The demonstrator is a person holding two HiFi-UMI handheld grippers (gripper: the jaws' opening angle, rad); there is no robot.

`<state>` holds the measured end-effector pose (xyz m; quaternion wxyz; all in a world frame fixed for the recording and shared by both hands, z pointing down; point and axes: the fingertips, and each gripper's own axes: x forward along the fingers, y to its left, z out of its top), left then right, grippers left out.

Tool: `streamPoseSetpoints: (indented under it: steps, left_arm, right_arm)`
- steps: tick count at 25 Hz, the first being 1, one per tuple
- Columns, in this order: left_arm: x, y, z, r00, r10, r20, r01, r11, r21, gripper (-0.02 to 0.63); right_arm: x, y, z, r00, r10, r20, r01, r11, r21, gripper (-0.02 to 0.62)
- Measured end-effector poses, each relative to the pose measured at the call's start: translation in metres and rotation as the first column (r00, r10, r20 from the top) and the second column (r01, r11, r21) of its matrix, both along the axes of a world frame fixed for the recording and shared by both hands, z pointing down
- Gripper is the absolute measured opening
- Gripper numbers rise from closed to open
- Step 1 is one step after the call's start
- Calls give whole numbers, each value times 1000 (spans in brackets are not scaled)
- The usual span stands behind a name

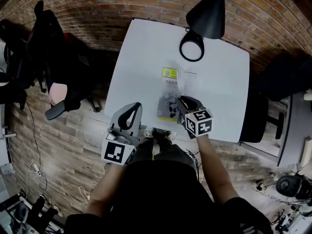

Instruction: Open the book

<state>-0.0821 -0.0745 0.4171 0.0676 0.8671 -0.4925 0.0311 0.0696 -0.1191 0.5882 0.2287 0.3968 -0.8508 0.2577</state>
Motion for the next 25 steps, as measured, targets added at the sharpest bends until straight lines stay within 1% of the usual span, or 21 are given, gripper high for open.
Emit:
streamPoseSetpoints:
  steps: [2,5,8,10,15,18,25]
  left_arm:
    - [-3,0,1,1000,-3,0,3,1000,-1,26]
    - [-5,0,-2,1000,-2,-11,2,999,36,26]
    - [-4,2,5,1000,-5,1,5,1000,-9,26]
    - [-5,2,6,1000,-5,4,5,1000,-16,26]
    - [-12,0,8,1000,-17,5,17,1000,-19,26]
    - [-17,-2,8,1000,-28,4,28,999,-22,26]
    - [-27,-5,11,999,-46,0,46,999,-28,26]
  right_arm:
    - [-3,-1,1,999,-8,33,8,1000,2,87]
    - [-10,0,2,995,-5,104,5,1000,9,104]
    - [-21,1,4,985,-23,171,20,1000,19,109]
    - [-32,-1,3,980,-53,194,47,998,32,105]
    - [-57,-5,2,974,-123,193,112,992,66,98]
    - [-69,-7,-3,970,-167,176,150,983,105,98]
    - [-91,-10,-14,952,-243,184,216,963,159,100]
